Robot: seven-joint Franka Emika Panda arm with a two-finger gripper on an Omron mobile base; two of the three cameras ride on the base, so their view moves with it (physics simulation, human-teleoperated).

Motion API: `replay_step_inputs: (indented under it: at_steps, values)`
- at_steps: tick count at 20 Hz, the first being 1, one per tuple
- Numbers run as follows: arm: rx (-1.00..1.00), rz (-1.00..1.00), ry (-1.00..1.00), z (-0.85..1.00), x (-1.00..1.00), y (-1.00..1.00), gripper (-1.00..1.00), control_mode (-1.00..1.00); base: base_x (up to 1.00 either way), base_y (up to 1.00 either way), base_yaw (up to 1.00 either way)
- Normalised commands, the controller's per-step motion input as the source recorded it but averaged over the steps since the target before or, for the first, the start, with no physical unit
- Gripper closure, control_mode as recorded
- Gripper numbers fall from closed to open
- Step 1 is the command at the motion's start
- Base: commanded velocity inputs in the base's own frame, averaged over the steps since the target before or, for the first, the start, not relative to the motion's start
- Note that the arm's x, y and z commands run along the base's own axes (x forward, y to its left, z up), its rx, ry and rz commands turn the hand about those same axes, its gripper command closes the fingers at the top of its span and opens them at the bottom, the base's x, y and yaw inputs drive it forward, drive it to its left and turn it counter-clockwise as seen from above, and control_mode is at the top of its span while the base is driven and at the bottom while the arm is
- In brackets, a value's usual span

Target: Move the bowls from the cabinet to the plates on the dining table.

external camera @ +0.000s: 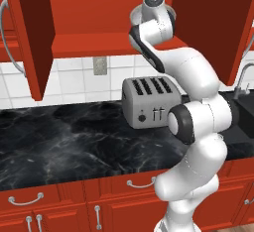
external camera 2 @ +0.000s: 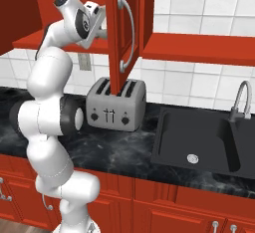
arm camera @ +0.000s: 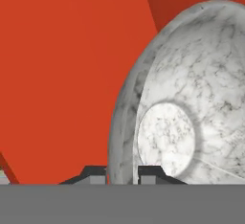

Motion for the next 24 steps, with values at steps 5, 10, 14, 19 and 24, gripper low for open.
replay_step_inputs:
  at_steps: [5,10,14,19,24]
  values:
    - [0.0,0.07,0.0,0.2,-0.6,0.03,1.0,-1.0,0.0,0.0,0.0]
    - [0.0,0.07,0.0,0.04,-0.87,0.11,1.0,-1.0,0.0,0.0,0.0]
    - [0.0,0.08,0.0,-0.13,-0.86,0.13,1.0,-1.0,0.0,0.0,0.0]
    - [-0.01,0.07,0.0,-0.27,-0.85,0.1,1.0,-1.0,0.0,0.0,0.0]
    - [-0.01,0.07,0.0,-0.39,-0.74,0.04,1.0,-1.0,0.0,0.0,0.0]
